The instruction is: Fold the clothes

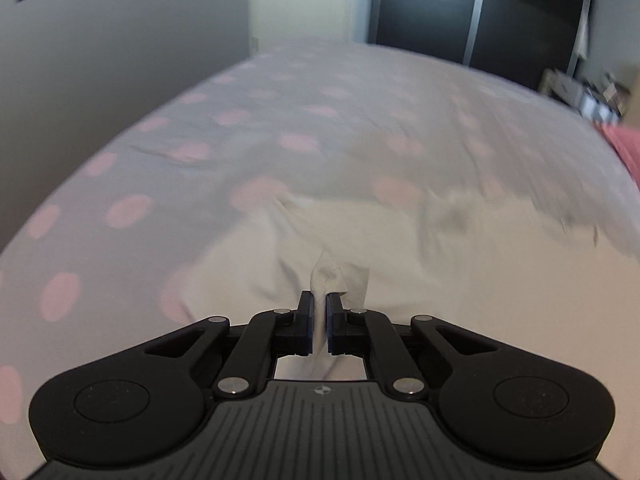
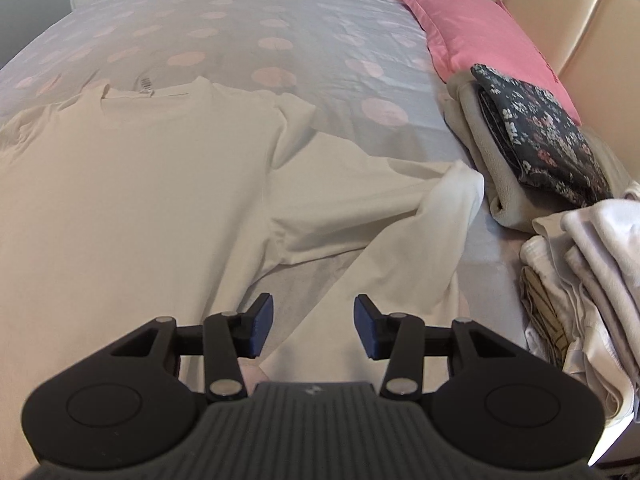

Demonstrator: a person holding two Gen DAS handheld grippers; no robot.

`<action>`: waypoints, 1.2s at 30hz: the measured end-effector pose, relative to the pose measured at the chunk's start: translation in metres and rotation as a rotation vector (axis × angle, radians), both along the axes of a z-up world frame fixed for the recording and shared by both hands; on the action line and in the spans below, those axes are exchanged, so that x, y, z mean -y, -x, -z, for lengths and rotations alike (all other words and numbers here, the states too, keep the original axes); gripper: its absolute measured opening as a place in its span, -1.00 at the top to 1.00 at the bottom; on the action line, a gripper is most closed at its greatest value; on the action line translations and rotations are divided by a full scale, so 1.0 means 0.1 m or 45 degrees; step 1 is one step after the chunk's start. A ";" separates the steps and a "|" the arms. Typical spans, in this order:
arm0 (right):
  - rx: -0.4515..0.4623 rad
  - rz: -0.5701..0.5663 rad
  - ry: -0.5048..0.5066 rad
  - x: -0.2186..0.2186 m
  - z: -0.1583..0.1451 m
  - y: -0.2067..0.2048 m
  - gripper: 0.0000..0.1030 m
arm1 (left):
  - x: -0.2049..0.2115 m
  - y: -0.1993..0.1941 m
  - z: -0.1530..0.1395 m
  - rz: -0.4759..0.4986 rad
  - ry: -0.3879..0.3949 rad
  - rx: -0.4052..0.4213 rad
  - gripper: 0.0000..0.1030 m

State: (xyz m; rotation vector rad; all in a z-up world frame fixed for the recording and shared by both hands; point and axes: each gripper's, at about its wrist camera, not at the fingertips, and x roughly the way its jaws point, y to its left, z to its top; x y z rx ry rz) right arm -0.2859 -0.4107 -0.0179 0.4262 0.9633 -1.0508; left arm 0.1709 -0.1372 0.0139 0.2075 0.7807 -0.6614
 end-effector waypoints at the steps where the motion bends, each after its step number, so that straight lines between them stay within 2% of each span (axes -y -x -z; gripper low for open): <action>1: -0.002 0.003 0.005 0.01 0.00 0.00 0.07 | -0.07 -0.11 -0.12 -0.043 0.027 0.009 0.92; 3: -0.007 0.005 0.012 0.02 0.01 -0.01 0.07 | -0.21 -0.34 -0.39 -0.125 0.060 0.046 0.92; 6: -0.013 0.014 0.012 0.04 0.04 -0.02 0.07 | -0.44 -0.70 -0.77 -0.234 0.045 0.132 0.93; 16: -0.024 0.068 0.016 0.17 0.10 -0.04 0.08 | -1.20 -1.54 -1.18 -0.556 -0.153 0.228 0.93; 20: -0.030 0.059 0.031 0.17 0.10 -0.03 0.08 | -1.26 -1.66 -0.97 -0.573 -0.217 0.222 0.93; 26: 0.011 0.120 0.001 0.30 0.07 0.12 0.08 | -1.25 -1.76 -0.55 -0.596 -0.282 0.124 0.91; 27: 0.024 0.141 -0.004 0.33 0.06 0.17 0.08 | -1.25 -1.76 -0.49 -0.595 -0.290 0.097 0.89; 31: 0.082 0.184 -0.044 0.41 0.04 0.30 0.09 | -1.20 -1.59 -0.37 -0.557 -0.275 0.055 0.55; 34: 0.121 0.184 -0.090 0.43 0.06 0.36 0.12 | -1.16 -1.45 -0.30 -0.524 -0.257 0.032 0.49; 36: 0.117 0.129 -0.134 0.36 0.13 0.32 0.11 | -1.13 -1.36 -0.26 -0.501 -0.245 0.017 0.49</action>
